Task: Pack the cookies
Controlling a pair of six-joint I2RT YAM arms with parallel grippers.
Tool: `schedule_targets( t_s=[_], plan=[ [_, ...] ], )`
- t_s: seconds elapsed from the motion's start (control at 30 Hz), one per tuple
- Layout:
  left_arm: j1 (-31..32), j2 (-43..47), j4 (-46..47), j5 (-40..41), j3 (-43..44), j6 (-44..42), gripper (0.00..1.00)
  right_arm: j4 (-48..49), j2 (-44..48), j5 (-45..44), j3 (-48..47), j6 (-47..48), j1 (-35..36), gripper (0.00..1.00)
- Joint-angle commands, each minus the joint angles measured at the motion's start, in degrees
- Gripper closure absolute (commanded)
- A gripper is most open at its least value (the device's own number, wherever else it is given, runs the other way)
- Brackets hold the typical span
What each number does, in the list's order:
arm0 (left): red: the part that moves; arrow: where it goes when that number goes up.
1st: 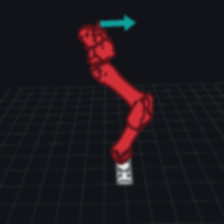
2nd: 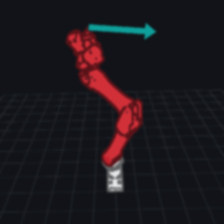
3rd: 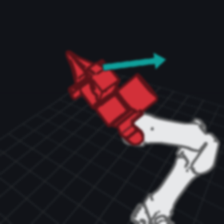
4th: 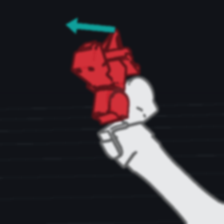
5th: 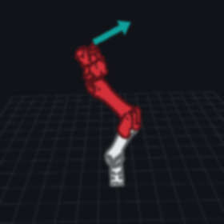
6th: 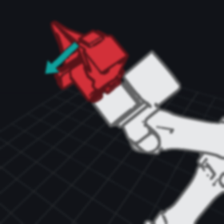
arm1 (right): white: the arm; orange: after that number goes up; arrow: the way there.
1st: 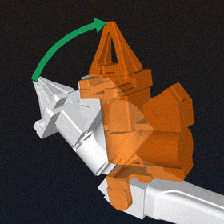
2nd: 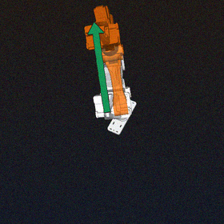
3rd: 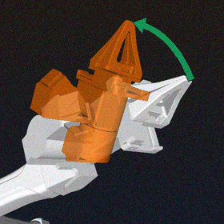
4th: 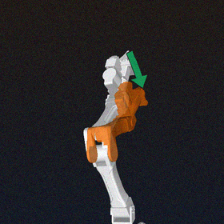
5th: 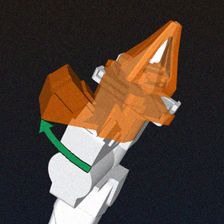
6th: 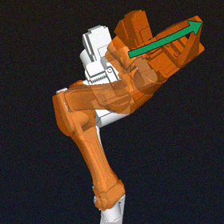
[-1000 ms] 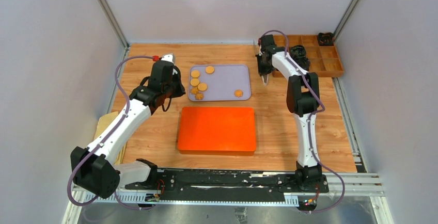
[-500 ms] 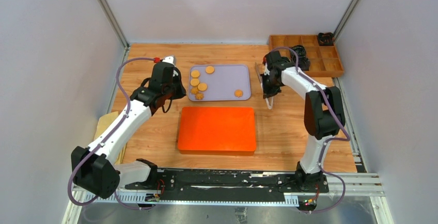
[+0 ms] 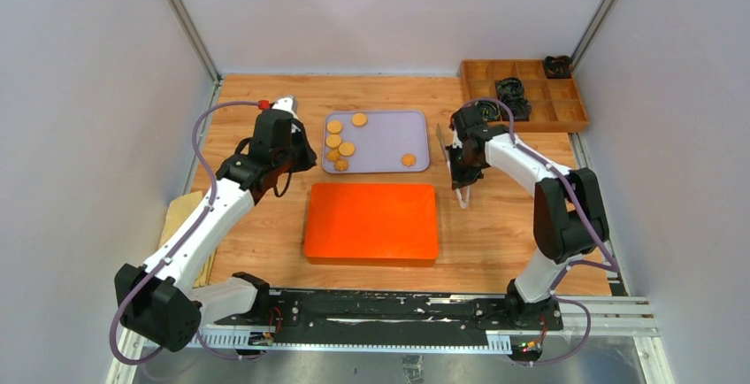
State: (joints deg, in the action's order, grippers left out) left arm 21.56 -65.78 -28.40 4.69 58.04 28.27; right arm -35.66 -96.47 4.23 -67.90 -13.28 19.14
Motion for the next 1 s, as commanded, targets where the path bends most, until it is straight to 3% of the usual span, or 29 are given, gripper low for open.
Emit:
schedule_targets(
  t_s=[0.0, 0.17, 0.3, 0.37, 0.43, 0.5, 0.57, 0.97],
  plan=[
    [0.1, 0.9, 0.1, 0.1, -1.0, -0.2, 0.93, -2.5, 0.2, -1.1, 2.0, -1.8, 0.8, 0.81],
    [0.1, 0.9, 0.0, -0.1, -0.8, -0.6, 0.93, -2.2, 1.7, -0.7, 2.1, -2.4, 1.0, 0.34],
    [0.1, 0.8, 0.0, -0.1, -0.8, -0.7, 0.93, -3.0, 2.5, -1.0, -0.7, -2.5, 1.1, 0.33],
    [0.1, 0.8, 0.1, -0.2, -0.7, -0.7, 0.93, -3.0, 2.6, -1.2, -3.3, -2.2, 1.2, 0.36],
    [0.1, 0.5, 0.2, -0.2, -0.5, -0.7, 0.93, -3.3, 1.7, -1.0, -7.2, -1.7, 1.2, 0.46],
    [0.1, 0.3, 0.2, -0.2, 0.0, -0.7, 0.93, -4.2, -0.8, -0.6, -12.0, -1.6, 1.2, 0.77],
    [0.1, 0.1, -0.2, -0.2, 0.6, -0.8, 0.93, -5.1, -4.2, -0.6, -16.9, -1.2, 1.4, 0.97],
    [0.1, 2.7, -6.1, 5.0, 6.2, -2.2, 0.99, -9.7, -26.3, -2.6, -38.7, 0.4, 1.9, 1.00]
  ],
)
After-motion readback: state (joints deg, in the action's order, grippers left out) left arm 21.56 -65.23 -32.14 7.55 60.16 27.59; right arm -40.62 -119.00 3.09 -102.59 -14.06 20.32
